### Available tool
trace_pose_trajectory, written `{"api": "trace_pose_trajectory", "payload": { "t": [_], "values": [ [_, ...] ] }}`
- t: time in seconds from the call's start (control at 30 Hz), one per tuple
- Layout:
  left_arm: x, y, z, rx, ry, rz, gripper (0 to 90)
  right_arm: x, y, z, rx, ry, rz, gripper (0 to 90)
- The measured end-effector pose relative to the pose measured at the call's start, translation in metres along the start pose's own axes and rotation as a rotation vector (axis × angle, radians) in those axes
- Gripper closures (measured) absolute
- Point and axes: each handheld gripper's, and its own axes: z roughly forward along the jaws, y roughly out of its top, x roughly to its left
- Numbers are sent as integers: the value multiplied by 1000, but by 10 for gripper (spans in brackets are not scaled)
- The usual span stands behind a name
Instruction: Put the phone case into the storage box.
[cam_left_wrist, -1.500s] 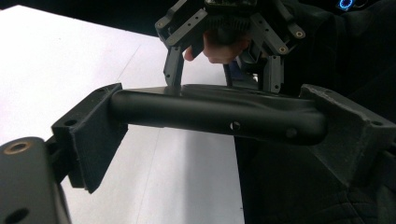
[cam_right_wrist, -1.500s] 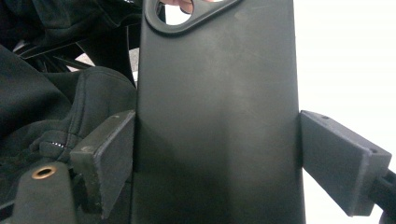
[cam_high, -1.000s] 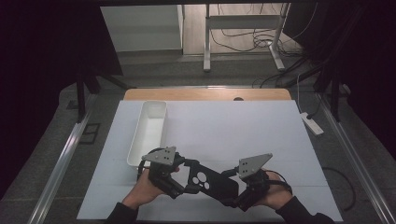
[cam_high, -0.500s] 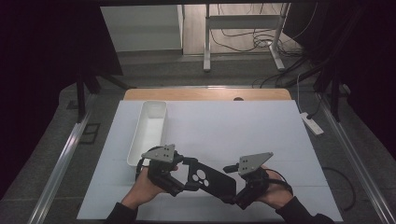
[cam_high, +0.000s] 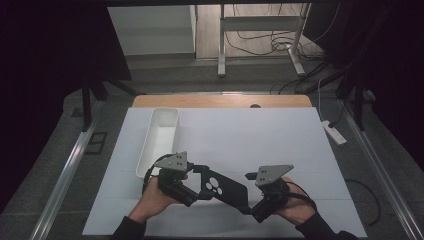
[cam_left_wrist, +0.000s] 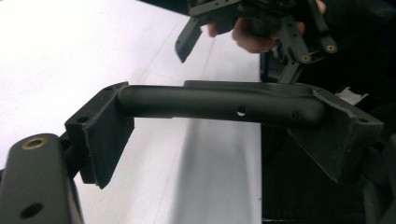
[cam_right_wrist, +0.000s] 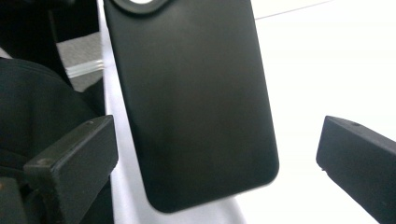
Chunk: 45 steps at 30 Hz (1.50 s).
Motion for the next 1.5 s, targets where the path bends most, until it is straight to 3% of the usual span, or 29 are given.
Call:
{"api": "trace_pose_trajectory", "payload": {
  "t": [0.23,0.37,0.63,1.1,1.3,1.5],
  "values": [
    [3,2,-3,10,49,-43,162,0,-1,-3,3,-40,23,0],
    [3,4,-3,23,77,-61,162,-1,-2,-6,7,-69,74,0],
    [1,11,-3,42,126,-89,161,-1,-2,-7,-5,-75,134,0],
    [-4,19,-2,29,168,-143,160,8,2,0,46,-163,112,0],
    [-8,22,-2,26,175,-144,160,12,6,6,67,-180,98,0],
    [-11,24,1,26,172,-147,159,14,10,13,89,-227,103,0]
  ]
}}
